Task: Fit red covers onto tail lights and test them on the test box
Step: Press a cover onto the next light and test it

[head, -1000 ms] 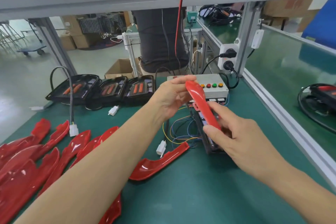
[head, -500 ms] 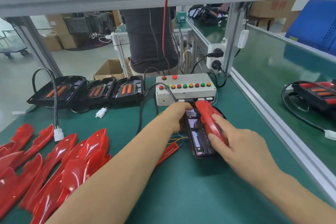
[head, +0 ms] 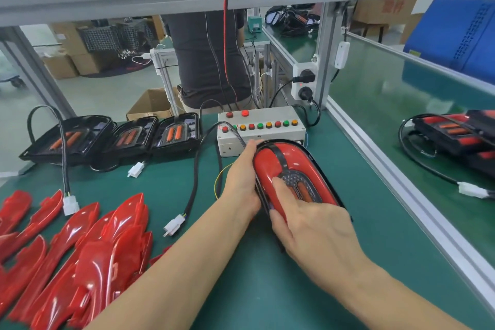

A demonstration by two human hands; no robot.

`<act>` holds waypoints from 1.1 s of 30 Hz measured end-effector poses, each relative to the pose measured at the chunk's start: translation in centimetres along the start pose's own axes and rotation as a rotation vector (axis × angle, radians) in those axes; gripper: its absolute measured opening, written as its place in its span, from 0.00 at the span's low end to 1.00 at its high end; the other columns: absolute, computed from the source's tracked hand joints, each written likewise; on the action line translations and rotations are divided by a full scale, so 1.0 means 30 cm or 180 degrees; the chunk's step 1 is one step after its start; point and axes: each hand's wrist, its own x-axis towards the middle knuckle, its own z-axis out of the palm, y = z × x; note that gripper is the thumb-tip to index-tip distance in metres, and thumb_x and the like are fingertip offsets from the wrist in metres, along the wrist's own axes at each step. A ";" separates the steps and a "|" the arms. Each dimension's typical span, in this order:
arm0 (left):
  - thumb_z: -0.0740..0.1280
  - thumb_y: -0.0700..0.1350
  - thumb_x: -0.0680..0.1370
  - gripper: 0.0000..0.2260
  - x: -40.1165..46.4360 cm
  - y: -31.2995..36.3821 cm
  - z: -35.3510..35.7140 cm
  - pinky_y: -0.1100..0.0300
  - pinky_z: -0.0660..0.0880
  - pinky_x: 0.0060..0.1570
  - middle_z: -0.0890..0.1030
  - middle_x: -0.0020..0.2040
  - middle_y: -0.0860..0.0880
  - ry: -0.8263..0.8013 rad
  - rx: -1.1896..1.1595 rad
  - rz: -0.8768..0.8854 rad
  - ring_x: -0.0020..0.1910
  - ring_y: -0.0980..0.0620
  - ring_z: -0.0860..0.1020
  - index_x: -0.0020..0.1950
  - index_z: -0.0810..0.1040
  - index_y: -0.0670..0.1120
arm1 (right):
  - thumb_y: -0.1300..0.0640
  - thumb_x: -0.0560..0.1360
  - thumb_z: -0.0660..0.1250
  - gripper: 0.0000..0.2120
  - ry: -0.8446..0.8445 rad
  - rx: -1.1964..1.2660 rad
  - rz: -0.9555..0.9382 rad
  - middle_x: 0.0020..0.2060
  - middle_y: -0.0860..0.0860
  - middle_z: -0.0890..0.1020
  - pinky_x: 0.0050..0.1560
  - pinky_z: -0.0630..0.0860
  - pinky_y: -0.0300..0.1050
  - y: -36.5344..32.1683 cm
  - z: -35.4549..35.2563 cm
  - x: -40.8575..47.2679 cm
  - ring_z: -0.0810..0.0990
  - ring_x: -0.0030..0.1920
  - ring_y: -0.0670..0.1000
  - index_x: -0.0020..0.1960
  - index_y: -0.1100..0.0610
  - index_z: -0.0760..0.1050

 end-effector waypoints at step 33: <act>0.71 0.42 0.73 0.13 -0.077 0.023 0.013 0.55 0.81 0.37 0.84 0.47 0.45 -0.0226 0.0326 0.0916 0.39 0.51 0.82 0.57 0.77 0.45 | 0.61 0.62 0.74 0.22 -0.0816 0.6111 0.3451 0.51 0.60 0.84 0.46 0.83 0.46 0.061 -0.004 -0.034 0.83 0.48 0.55 0.55 0.63 0.80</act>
